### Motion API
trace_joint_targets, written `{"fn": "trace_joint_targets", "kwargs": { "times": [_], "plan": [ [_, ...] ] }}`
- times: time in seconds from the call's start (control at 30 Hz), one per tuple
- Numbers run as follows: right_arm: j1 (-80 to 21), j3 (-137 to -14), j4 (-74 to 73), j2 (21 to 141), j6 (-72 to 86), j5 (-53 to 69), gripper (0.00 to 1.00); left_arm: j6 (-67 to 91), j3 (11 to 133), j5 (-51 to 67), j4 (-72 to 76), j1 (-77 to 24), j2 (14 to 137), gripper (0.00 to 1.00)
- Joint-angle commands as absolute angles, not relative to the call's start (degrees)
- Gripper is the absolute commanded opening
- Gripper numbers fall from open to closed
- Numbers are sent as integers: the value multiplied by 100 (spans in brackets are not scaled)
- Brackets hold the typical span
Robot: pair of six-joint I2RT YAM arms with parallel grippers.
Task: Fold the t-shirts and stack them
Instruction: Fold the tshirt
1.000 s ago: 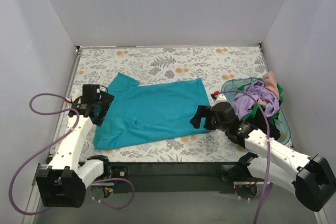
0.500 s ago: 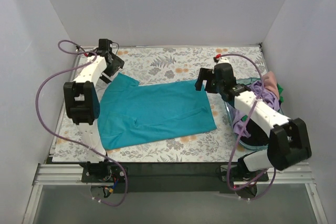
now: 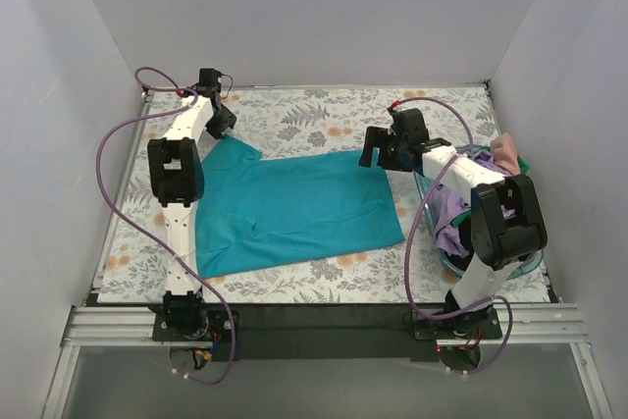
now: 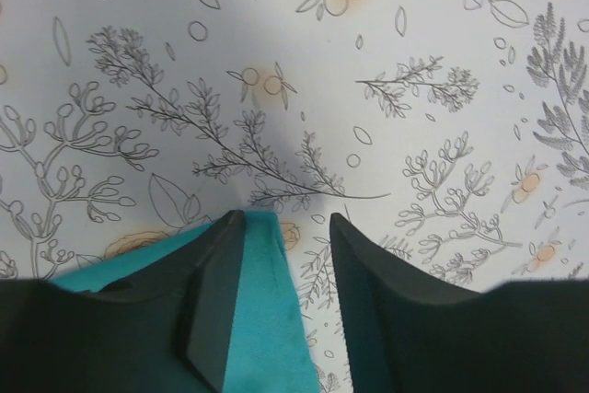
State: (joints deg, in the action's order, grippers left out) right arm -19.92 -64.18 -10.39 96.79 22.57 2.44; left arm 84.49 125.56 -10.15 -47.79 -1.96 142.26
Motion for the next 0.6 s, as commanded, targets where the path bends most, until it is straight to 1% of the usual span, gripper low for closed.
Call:
{"fn": "trace_joint_targets", "kwargs": {
  "times": [0.0,0.03,0.1,0.2,0.43,0.53,0.57],
  "plan": [
    [-1960,-6820,-984,9878,2215,247,98,8359,12420,-1028,-4940,-237,14282,39],
    [-1951,-6873,-984,10001,2215,185,98,8367,12228,-1072,-4974,-237,14204,37],
    [-1951,-7057,-993,10098,2241,62,98,8411,12016,-1212,-5001,-272,14089,37],
    [-1951,-7338,-1055,10291,2250,-156,98,8464,11690,-1572,-5132,-316,13870,40],
    [-1951,-8067,-1221,10906,2101,-720,98,8244,11777,-1846,-5265,-500,13913,40],
    [-1951,-8498,-1336,11196,2031,-826,98,8226,11935,-1933,-5378,-580,14071,34],
    [-1951,-8577,-1353,11276,1987,-878,98,8227,11962,-1934,-5405,-589,14106,29]
  ]
}}
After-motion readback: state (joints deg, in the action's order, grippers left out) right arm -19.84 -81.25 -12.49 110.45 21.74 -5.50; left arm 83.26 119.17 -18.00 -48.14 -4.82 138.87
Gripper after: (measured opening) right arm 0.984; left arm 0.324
